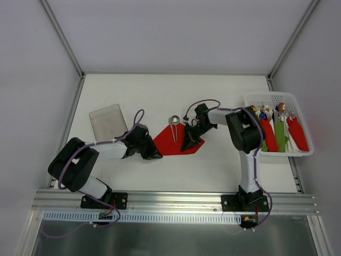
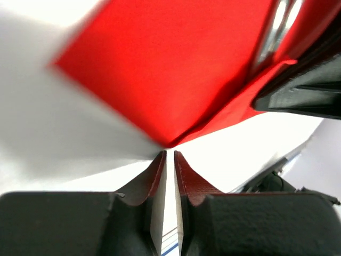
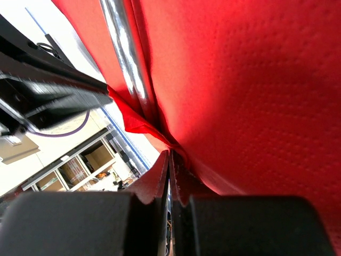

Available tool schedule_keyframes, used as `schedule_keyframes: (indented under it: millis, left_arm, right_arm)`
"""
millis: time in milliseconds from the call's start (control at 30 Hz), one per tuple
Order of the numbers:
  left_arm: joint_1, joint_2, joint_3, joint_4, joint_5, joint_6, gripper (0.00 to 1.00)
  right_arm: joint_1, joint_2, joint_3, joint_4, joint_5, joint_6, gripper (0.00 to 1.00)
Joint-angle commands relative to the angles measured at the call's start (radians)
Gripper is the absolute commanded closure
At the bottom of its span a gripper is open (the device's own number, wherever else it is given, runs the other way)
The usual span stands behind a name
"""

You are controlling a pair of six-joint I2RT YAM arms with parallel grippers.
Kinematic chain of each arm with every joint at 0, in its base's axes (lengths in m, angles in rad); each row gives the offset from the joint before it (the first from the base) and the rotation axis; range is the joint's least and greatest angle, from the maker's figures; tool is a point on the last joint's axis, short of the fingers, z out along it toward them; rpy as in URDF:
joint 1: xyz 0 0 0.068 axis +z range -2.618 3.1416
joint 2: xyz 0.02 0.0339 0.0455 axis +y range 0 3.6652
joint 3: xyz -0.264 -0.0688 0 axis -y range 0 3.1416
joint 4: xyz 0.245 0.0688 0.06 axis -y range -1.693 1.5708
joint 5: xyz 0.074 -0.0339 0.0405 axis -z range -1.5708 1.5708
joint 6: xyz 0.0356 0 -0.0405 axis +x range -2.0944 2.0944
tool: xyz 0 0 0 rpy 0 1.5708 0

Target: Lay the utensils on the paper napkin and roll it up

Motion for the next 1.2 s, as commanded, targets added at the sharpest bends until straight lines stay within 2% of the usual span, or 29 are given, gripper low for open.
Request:
schedule_keyframes:
  millis: [0,167,300,433,667,900,1167]
  left_arm:
    - [0.029,-0.074,-0.034,-0.097,-0.096,-0.01,0.89]
    - [0.048,-0.145,-0.031,-0.123,-0.138,0.005,0.86]
    - [0.048,-0.177,-0.004,-0.169,-0.18,0.011,0.69]
    - [0.049,-0.177,0.03,-0.197,-0.26,-0.002,0.63]
    - [0.069,-0.1,0.081,-0.2,-0.32,-0.009,0.62]
    - [0.088,-0.004,0.119,-0.182,-0.32,-0.013,0.63]
    - [0.118,0.068,0.018,0.079,-0.202,-0.047,0.63]
  right_arm:
    - [-0.014,0.027,0.002,-0.011,0.117,-0.026,0.97]
    - [-0.015,0.024,-0.001,-0.011,0.113,-0.029,0.98]
    - [-0.014,0.022,0.0,-0.011,0.105,-0.026,0.98]
    - [-0.015,0.018,-0.001,-0.011,0.105,-0.026,0.98]
    - [-0.015,0.016,0.0,-0.015,0.102,-0.029,0.98]
    - [-0.014,0.019,0.003,-0.015,0.097,-0.026,0.98]
    - [-0.015,0.019,0.005,-0.02,0.097,-0.029,0.98]
